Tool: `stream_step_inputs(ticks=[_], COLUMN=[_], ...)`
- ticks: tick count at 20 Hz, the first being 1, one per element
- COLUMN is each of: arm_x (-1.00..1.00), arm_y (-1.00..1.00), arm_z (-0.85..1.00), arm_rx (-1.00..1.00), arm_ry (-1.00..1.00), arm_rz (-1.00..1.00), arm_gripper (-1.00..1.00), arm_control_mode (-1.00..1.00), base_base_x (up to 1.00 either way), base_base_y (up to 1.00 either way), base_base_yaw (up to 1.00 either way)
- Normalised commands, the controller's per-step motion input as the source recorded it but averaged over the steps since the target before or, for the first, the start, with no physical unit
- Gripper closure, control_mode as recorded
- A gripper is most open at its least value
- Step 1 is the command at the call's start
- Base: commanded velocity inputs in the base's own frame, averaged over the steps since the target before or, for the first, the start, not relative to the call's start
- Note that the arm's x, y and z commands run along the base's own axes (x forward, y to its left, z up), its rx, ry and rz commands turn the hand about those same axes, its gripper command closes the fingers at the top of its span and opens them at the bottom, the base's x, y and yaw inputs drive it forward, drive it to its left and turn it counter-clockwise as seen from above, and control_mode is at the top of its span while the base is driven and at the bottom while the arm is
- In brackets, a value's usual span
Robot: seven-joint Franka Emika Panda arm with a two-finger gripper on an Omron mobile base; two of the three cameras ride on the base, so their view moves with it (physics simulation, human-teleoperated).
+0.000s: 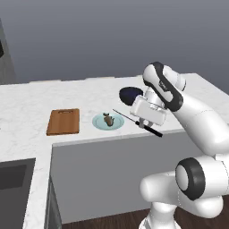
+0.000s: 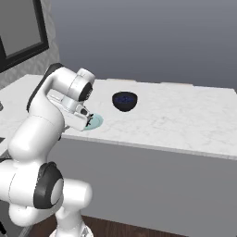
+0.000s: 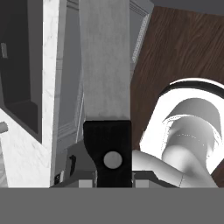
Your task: Pick up the knife from the drawer and place it on the cutting board. Then place the meat from the plate to the cutting board.
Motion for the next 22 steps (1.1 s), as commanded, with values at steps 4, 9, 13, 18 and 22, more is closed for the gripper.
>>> stream_step_inputs(ticks=[4,9,13,18,22], arm_x=[0.0,0.0,0.0,0.0,0.0], arm_y=[0.0,0.0,0.0,0.0,0.0], arm_z=[0.0,0.0,0.0,0.0,0.0], arm_rx=[0.0,0.0,0.0,0.0,0.0], arm_ry=[0.0,0.0,0.0,0.0,0.0], arm_rz=[0.0,0.0,0.0,0.0,0.0], arm_gripper=[1.0,1.0,1.0,1.0,1.0], arm_control_mode=[1.0,1.0,1.0,1.0,1.0], base_base_x=[0.0,0.01,0.2,0.25,0.5], base_base_y=[0.78,0.54,0.06,0.0,0.0], base_base_yaw=[0.0,0.0,0.0,0.03,0.01])
